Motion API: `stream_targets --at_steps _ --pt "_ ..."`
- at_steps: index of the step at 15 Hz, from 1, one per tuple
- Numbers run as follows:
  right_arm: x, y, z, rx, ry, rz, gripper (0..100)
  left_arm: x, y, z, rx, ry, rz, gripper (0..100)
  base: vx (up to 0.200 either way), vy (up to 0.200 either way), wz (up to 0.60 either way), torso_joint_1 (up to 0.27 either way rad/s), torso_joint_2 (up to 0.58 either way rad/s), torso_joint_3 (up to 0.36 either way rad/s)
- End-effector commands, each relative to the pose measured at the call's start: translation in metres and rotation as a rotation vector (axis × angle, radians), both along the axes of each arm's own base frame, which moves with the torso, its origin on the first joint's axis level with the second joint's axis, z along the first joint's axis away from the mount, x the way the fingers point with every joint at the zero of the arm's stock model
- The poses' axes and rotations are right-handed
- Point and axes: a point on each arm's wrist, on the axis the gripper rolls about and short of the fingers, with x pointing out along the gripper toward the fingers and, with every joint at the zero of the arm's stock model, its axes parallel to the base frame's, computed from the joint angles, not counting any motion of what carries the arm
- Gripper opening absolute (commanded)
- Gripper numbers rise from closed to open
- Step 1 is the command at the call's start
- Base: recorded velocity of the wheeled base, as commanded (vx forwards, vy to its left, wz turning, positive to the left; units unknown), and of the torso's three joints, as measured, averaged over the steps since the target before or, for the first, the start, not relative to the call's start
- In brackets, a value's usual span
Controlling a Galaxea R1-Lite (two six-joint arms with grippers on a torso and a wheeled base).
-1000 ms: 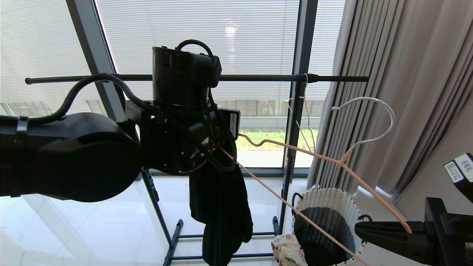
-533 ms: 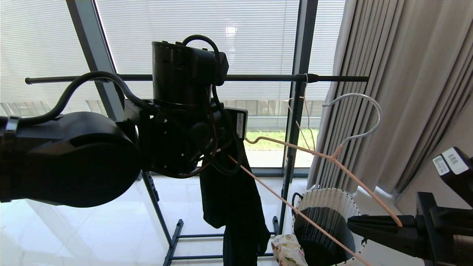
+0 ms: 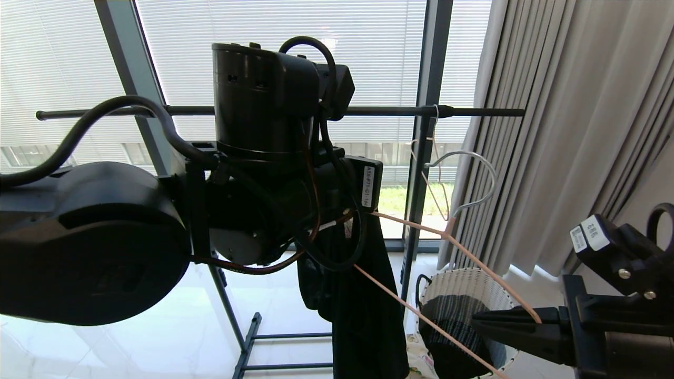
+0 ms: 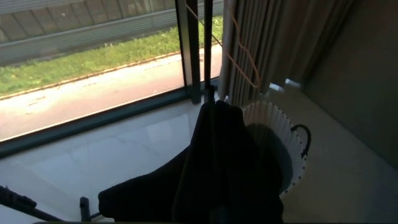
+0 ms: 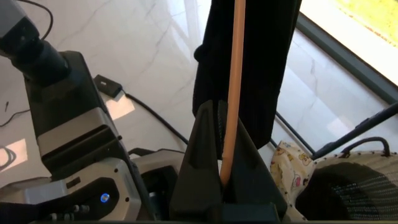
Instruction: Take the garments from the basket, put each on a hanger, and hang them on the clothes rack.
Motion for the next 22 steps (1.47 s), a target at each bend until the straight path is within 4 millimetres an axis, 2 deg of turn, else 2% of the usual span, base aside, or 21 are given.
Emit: stream_targets --at_steps 1,5,8,11,13,20,21,22 --pt "0.012 0.013 -0.007 -0.020 0.021 0.001 0 -0.006 0.000 0.004 -0.009 -0.008 -0.012 0 0.000 0.000 0.00 0.000 0.00 0.000" --pt "0.022 0.041 -0.011 -0.026 0.035 0.046 0 -0.007 -0.001 0.006 -0.015 -0.013 -0.019 0 0.000 0.000 0.00 0.000 0.00 0.000" --pt "0.032 0.060 -0.017 -0.005 0.053 0.048 0 -0.017 0.002 0.014 -0.032 -0.028 -0.034 0 0.000 0.000 0.00 0.000 0.00 0.000" --pt "0.043 0.073 -0.009 0.066 0.082 -0.009 0 -0.029 0.013 0.014 0.042 -0.063 -0.059 0 0.000 0.000 0.00 0.000 0.00 0.000" --pt "0.047 0.078 -0.008 0.075 0.090 -0.030 0 -0.032 0.016 0.007 0.109 -0.072 -0.074 0 0.000 0.000 0.00 0.000 0.00 0.000" --pt "0.051 0.078 -0.007 0.091 0.072 -0.136 0 -0.032 0.015 0.006 0.090 -0.167 -0.086 0 0.000 0.000 0.00 0.000 0.00 0.000" --pt "0.052 0.078 -0.006 0.097 0.063 -0.152 0 -0.032 0.015 0.005 0.090 -0.167 -0.086 100 0.000 0.000 0.00 0.000 0.00 0.000" --pt "0.053 0.078 -0.005 0.103 0.053 -0.168 0 -0.033 0.016 0.006 0.088 -0.169 -0.085 100 0.000 0.000 0.00 0.000 0.00 0.000"
